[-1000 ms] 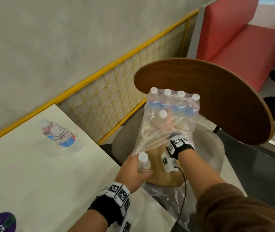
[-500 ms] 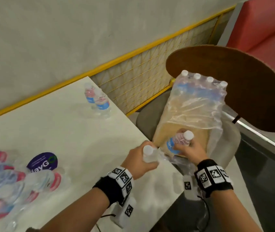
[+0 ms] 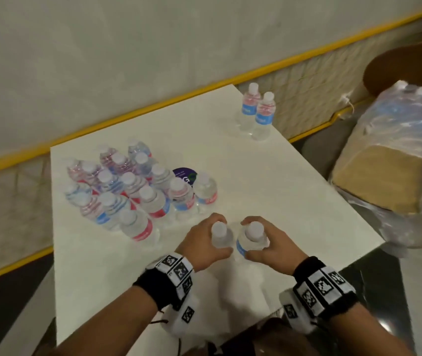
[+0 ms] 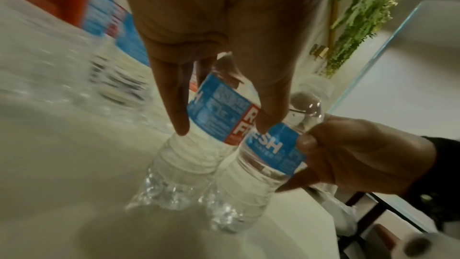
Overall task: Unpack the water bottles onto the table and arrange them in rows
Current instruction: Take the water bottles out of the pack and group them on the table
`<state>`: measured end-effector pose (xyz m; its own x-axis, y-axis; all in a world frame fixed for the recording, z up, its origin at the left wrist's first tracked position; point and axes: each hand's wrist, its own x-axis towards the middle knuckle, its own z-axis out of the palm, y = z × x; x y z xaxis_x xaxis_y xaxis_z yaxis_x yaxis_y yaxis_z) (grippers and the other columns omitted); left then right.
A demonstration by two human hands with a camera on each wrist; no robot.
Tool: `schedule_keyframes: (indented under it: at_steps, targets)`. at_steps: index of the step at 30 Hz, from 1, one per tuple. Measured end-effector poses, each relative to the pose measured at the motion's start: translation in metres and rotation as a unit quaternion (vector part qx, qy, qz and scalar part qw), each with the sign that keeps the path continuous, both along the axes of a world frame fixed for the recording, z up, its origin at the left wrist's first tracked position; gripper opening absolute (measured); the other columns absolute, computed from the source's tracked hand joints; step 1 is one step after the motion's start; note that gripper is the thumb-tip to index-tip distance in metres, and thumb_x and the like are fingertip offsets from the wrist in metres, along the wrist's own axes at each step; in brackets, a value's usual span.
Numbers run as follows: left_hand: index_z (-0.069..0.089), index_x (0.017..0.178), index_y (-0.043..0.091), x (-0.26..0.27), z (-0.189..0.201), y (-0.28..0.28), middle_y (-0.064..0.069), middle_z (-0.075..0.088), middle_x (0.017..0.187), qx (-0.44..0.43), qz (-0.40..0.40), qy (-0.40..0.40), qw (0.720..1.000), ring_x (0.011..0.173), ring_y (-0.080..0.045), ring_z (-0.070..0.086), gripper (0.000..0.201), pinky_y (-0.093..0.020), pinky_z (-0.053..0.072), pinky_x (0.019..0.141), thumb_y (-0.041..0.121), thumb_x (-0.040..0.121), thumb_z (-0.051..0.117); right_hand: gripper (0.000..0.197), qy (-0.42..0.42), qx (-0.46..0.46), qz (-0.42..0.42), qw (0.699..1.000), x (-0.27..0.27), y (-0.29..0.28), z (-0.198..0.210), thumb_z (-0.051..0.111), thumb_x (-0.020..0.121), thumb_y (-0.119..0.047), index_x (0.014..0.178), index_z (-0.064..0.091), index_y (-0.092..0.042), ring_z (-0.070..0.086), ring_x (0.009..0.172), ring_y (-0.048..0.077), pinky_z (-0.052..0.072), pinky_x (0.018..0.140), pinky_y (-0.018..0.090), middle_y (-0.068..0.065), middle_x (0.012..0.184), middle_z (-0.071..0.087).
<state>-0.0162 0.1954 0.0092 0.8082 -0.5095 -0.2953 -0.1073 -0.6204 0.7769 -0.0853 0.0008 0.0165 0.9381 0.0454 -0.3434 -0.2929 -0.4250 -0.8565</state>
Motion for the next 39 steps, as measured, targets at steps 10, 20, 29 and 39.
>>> schedule_keyframes:
  at_steps: [10,20,29,39]
  targets:
    - [0.043,0.121,0.026,0.017,0.002,0.102,-0.002,0.064,0.107,0.164,0.128,-0.09,0.974,0.101,-0.026,0.062,0.068,-0.033,0.049,0.083,0.057,0.068,0.07,0.079,0.098,-0.072,-0.033,0.992,0.014,0.099,-0.037,0.074,0.074,-0.045,0.139,0.032,-0.029,0.063,0.091,0.022,0.052,0.086,0.031,0.0,0.121,0.061]
    - [0.038,0.126,0.023,0.018,-0.01,0.137,-0.001,0.065,0.098,0.073,0.197,-0.103,0.972,0.091,-0.025,0.064,0.062,-0.038,0.051,0.081,0.047,0.078,0.067,0.066,0.14,0.051,-0.062,0.987,0.062,0.158,-0.036,0.068,0.082,-0.031,0.138,0.034,-0.025,0.068,0.079,0.023,0.058,0.077,0.034,0.012,0.113,0.064]
    - [0.033,0.125,0.022,-0.019,-0.044,0.162,0.002,0.048,0.073,-0.005,0.289,-0.134,0.948,0.057,-0.018,0.053,0.053,-0.031,0.046,0.061,0.013,0.083,0.065,0.057,0.253,0.323,-0.176,0.894,0.062,0.15,-0.027,0.052,0.095,-0.031,0.145,0.024,-0.026,0.063,0.097,0.036,0.053,0.084,0.046,0.028,0.124,0.05]
    - [0.0,0.148,0.016,0.002,-0.053,0.145,-0.013,0.015,0.151,-0.051,0.471,-0.021,0.881,0.14,-0.024,0.022,0.134,-0.038,0.026,0.112,0.027,0.051,0.093,0.074,0.302,0.465,-0.258,0.792,0.067,0.169,-0.025,0.054,0.09,-0.049,0.149,0.014,-0.028,0.05,0.122,0.045,0.047,0.093,0.047,0.034,0.148,0.021]
